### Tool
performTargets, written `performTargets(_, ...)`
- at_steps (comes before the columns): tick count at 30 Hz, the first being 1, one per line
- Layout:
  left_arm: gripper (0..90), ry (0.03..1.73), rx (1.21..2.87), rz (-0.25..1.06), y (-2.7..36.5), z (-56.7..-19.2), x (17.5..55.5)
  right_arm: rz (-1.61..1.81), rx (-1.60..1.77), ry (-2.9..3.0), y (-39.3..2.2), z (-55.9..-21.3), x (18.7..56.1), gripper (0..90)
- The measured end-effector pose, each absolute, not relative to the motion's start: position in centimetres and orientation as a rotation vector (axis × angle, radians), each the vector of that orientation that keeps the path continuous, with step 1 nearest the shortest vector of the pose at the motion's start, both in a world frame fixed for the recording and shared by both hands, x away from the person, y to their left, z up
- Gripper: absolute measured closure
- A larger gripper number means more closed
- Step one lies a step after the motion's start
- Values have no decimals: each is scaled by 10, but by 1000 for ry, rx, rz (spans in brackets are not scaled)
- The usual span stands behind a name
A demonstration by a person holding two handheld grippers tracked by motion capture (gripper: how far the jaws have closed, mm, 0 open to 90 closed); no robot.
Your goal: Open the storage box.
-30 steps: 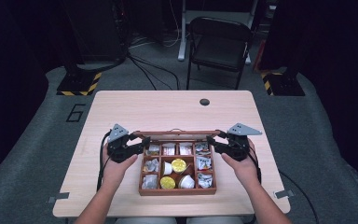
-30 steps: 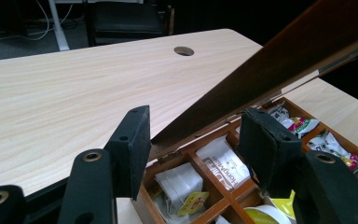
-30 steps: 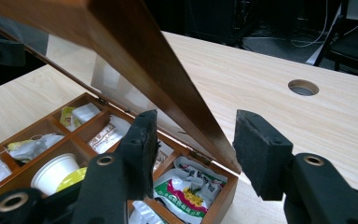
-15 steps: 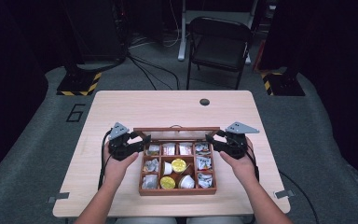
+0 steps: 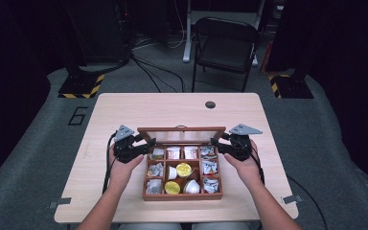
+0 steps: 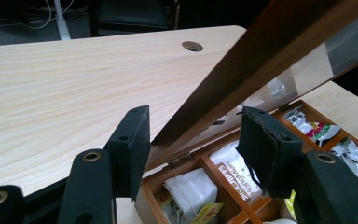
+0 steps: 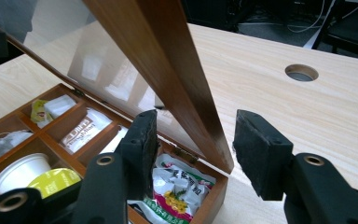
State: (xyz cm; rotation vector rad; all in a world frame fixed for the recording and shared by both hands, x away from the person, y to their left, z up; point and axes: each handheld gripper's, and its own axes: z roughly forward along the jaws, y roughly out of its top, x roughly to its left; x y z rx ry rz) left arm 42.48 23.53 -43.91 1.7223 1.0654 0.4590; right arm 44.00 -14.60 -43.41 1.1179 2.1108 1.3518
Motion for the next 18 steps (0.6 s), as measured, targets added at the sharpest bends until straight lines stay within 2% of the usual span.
performTargets(18, 436, 1070, 1737, 459, 235, -449, 436, 1329, 1138, 2132, -140, -445, 451, 488)
